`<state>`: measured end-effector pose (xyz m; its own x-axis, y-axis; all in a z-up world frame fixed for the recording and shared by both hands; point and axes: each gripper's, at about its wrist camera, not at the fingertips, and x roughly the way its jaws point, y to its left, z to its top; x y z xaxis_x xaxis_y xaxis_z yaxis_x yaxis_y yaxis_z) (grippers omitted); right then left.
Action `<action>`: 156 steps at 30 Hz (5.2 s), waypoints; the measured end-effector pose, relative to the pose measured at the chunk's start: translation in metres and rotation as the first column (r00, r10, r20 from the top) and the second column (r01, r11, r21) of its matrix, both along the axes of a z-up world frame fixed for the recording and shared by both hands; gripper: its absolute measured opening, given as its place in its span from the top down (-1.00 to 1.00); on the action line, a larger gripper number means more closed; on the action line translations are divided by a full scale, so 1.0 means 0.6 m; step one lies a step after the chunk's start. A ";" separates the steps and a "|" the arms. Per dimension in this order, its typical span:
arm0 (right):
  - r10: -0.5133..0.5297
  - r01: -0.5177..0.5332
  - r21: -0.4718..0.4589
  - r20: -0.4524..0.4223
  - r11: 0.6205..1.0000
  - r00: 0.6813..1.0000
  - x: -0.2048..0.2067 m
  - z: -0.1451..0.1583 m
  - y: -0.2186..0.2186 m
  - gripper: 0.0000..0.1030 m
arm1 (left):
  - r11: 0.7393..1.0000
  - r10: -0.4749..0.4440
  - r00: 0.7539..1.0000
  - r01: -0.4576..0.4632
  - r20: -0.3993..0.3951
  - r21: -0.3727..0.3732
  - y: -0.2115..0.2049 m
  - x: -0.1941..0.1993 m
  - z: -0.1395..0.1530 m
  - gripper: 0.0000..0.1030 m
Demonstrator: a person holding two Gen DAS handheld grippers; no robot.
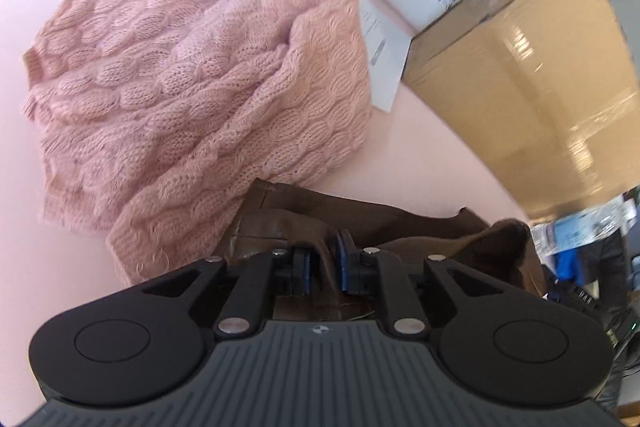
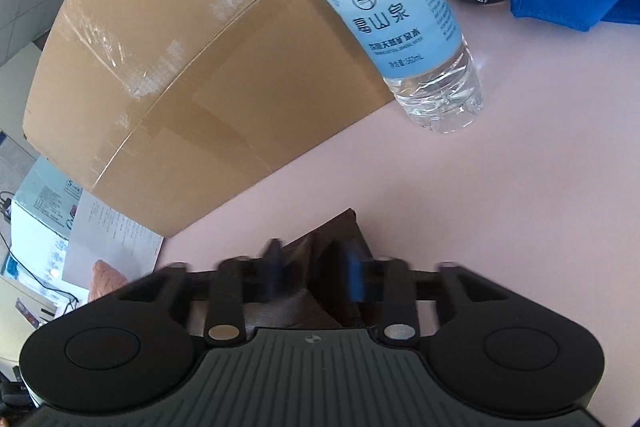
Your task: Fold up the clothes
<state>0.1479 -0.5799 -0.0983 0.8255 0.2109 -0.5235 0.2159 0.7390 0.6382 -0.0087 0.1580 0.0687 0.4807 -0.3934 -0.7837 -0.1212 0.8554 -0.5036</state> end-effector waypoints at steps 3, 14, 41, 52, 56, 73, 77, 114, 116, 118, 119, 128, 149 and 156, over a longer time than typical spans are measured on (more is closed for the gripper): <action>-0.006 0.011 -0.041 0.110 0.999 0.994 -0.030 0.018 -0.017 -0.53 | 0.998 -0.036 0.993 0.029 0.109 0.060 -0.006 -0.014 0.028 0.77; 0.202 -0.175 -0.136 0.223 0.975 0.954 -0.064 -0.022 -0.024 -0.63 | 0.990 -0.049 0.984 0.026 0.169 0.138 -0.017 -0.008 0.083 -0.79; 0.546 -0.443 -0.374 0.237 0.815 0.804 -0.036 -0.020 0.082 0.38 | 0.965 -0.155 0.895 0.227 0.417 -0.128 -0.014 -0.099 -0.079 -0.78; 0.349 -0.300 -0.180 0.444 0.937 0.825 -0.092 0.022 0.024 0.93 | 0.985 -0.115 0.843 0.166 0.525 -0.050 -0.020 -0.128 -0.068 -0.78; 0.250 -0.222 -0.116 0.435 0.968 0.865 -0.111 0.028 -0.010 0.94 | 0.986 -0.068 0.830 0.142 0.553 -0.092 -0.007 -0.135 -0.067 -0.78; 0.303 -0.312 -0.011 0.273 0.950 0.913 -0.053 -0.045 -0.020 -0.04 | 0.955 -0.274 0.728 0.284 0.629 0.087 -0.058 -0.158 -0.012 -0.79; 0.348 -0.341 -0.071 0.226 0.938 0.910 -0.045 -0.046 0.004 -0.18 | 0.930 -0.368 0.766 0.315 0.528 0.192 -0.119 -0.122 0.038 -0.79; 0.409 -0.415 -0.024 0.230 0.909 0.883 -0.036 -0.053 -0.005 -0.66 | 0.671 -0.709 0.680 0.565 0.190 0.480 -0.400 0.099 0.056 0.91; 0.409 -0.415 -0.024 0.230 0.909 0.883 -0.034 -0.053 -0.004 -0.67 | 0.663 -0.695 0.710 0.569 0.117 0.487 -0.403 0.127 0.031 0.85; 0.413 -0.418 -0.026 0.229 0.908 0.882 -0.033 -0.054 -0.003 -0.68 | 0.660 -0.672 0.737 0.556 0.068 0.505 -0.403 0.144 0.010 0.39; 0.414 -0.420 -0.026 0.229 0.907 0.881 -0.032 -0.054 -0.003 -0.68 | 0.667 -0.651 0.757 0.532 0.060 0.523 -0.401 0.151 0.003 0.22; 0.413 -0.418 -0.028 0.226 0.908 0.882 -0.030 -0.054 -0.002 -0.73 | 0.863 -0.361 0.836 0.131 0.413 0.488 -0.244 0.087 0.116 -0.60; 0.307 -0.382 0.129 0.389 0.915 0.868 -0.127 0.006 0.064 -0.84 | 0.988 0.123 0.969 -0.139 0.215 0.062 -0.025 -0.195 -0.056 -0.62; 0.406 -0.447 0.112 0.272 0.887 0.873 -0.107 -0.038 0.111 -0.85 | 0.931 0.362 0.877 -0.358 0.314 -0.074 -0.033 -0.197 -0.091 -1.00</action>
<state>0.0839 -0.5131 -0.1213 0.7285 0.6370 -0.2520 -0.2674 0.6032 0.7514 -0.1270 0.1380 0.0142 0.8127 -0.1544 -0.5618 -0.2518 0.7765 -0.5776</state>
